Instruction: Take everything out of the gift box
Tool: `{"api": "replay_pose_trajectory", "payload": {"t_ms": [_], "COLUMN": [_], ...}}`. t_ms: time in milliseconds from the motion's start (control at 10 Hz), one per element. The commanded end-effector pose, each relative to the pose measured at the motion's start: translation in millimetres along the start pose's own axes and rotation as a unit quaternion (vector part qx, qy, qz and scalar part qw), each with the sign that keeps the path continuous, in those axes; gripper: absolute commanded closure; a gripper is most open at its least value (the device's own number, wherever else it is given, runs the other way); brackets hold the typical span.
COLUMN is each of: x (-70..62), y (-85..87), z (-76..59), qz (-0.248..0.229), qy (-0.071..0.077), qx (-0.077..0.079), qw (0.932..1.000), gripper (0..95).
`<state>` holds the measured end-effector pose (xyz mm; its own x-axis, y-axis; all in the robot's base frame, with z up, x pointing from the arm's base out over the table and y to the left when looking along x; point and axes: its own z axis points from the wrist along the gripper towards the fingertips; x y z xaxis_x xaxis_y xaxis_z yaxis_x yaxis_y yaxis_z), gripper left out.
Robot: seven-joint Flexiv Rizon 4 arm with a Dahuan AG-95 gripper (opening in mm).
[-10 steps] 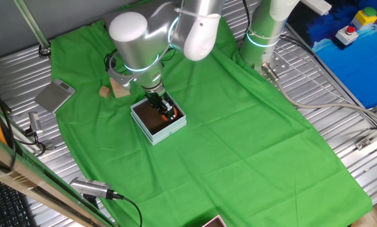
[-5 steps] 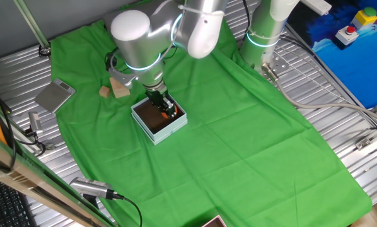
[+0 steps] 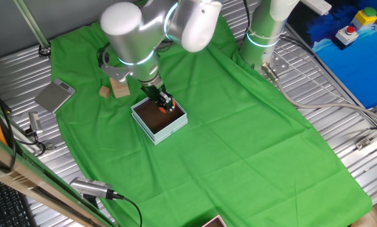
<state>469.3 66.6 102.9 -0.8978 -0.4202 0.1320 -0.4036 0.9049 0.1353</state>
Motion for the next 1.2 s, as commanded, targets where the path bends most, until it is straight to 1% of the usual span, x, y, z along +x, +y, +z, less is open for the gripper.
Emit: {"api": "replay_pose_trajectory", "payload": {"t_ms": [100,200,400,500,700,900,1000,1100,1200], "x": [0.4,2.7,7.5,9.1,5.5,0.7,-3.2,-6.4,-7.5], "y": [-3.8,-5.2,-10.1,-19.6,-47.0,-79.5,-94.5,-106.6,-113.4], "z": [-27.5,-39.7,-51.9,-55.2,-55.6,-52.5,-51.4,-49.3,-47.6], "qz": [-0.036,-0.060,-0.094,-0.112,-0.141,-0.168,-0.180,-0.189,-0.202], "qy": [0.022,0.030,0.038,0.037,0.040,0.036,0.036,0.035,0.032], "qx": [0.010,0.017,0.020,0.017,0.014,0.009,0.008,0.007,0.005], "qw": [0.9991,0.9976,0.9947,0.9929,0.9891,0.9851,0.9830,0.9814,0.9788], "gripper": [95.0,95.0,95.0,95.0,95.0,95.0,95.0,95.0,95.0]}}
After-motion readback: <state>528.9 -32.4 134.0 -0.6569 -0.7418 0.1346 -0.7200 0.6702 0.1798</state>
